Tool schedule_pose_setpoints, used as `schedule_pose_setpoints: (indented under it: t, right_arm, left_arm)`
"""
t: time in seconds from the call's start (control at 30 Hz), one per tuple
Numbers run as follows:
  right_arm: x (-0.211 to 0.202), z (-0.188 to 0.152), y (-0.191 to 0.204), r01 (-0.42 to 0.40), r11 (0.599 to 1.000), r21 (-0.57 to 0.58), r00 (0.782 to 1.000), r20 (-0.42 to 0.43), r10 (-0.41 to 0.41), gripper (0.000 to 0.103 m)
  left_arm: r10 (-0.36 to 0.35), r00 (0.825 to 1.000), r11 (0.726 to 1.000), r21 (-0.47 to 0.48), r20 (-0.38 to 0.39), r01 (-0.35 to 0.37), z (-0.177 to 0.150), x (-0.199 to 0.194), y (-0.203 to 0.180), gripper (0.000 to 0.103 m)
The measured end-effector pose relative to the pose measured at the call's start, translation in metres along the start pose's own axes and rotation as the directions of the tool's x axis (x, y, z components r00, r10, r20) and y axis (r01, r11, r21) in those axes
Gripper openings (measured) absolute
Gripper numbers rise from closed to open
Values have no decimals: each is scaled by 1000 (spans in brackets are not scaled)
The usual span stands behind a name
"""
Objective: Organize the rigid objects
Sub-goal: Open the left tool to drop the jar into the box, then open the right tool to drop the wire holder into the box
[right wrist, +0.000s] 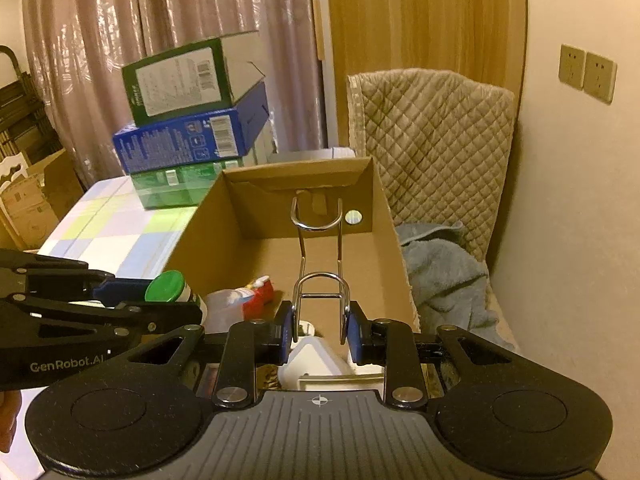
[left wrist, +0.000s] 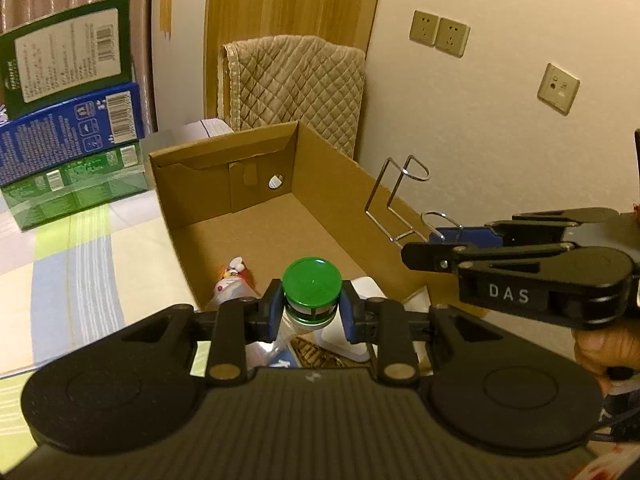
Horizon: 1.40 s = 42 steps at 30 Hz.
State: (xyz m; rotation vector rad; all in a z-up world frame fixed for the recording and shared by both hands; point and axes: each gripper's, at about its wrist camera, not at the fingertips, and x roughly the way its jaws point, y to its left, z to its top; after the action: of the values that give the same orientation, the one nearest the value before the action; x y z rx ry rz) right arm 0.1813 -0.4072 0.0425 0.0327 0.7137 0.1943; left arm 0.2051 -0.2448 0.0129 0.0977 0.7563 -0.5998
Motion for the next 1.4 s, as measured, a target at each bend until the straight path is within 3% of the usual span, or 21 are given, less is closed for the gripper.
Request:
schedule_pose_setpoints:
  t: [0.33, 0.4, 0.77, 1.4]
  right_arm:
    - [22, -1, -16, 1, 999, 33, 1000, -26, -1, 24]
    - [24, -1, -17, 4, 999, 36, 1000, -27, -3, 24]
    - [24, -1, -17, 2, 999, 40, 1000, -29, -1, 24]
    - [41, 0, -17, -3, 998, 59, 998, -66, 7, 24]
  left_arm:
    - [1, 1000, 1000, 0, -29, -1, 4, 29, -1, 26]
    - [15, 999, 1000, -6, -29, -15, 4, 31, 0, 42]
    - [45, 999, 998, -39, 5, -45, 7, 13, 17, 42]
    - [34, 999, 999, -31, 13, -34, 7, 11, 11, 42]
